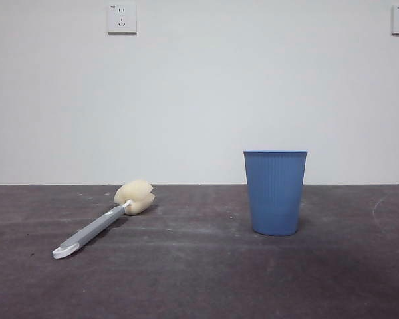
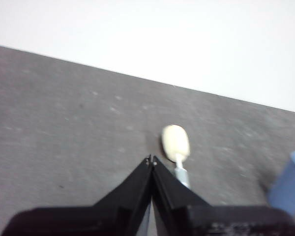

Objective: Pick up the cup brush,pick up the cup,insert the brush into the cup,clean the cup,put the cup brush back,put the cup back to the fixed position on the table

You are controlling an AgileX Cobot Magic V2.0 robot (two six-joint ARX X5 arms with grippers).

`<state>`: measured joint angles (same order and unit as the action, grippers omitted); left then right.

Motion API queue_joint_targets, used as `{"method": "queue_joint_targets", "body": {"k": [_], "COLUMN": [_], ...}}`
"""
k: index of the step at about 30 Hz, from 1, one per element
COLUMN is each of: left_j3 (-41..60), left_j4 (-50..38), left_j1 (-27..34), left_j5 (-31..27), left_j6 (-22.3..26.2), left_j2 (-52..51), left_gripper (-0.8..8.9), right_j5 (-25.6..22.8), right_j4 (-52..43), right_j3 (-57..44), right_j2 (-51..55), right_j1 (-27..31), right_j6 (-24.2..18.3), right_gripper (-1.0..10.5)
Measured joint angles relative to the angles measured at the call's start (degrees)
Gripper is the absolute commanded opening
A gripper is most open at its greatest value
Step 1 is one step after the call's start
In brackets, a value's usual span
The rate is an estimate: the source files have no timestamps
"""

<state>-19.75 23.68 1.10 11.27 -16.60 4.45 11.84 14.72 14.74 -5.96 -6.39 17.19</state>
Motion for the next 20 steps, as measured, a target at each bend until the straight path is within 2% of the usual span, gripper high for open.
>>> {"method": "queue_joint_targets", "body": {"k": [7,11,15,20], "left_j3": [-11.5,-18.2,-24.3,-30.0], "left_j4": [9.5,15.7,23.9,33.1], "left_j1": [0.0,0.0,0.0,0.0], "left_j5": [8.1,13.2,16.8,17.4], "left_j6": [-0.4,0.4,3.5,8.5], "left_j2": [8.6,13.7,18.3,22.4], "left_gripper": [-0.07,-0.07,-0.07,-0.07], "right_j5": [7.9,10.9,12.2,12.2], "right_j4": [8.4,17.8,28.8,42.3], "right_j3": [13.8,23.3,32.3,40.6], "right_j2": [-11.1,-18.2,-24.7,-31.3], "right_j1": [0.0,0.0,0.0,0.0], "right_j6": [-1.3,-4.8,-9.0,-14.8], "right_gripper": [-0.1,-0.1,-0.1,-0.1]}}
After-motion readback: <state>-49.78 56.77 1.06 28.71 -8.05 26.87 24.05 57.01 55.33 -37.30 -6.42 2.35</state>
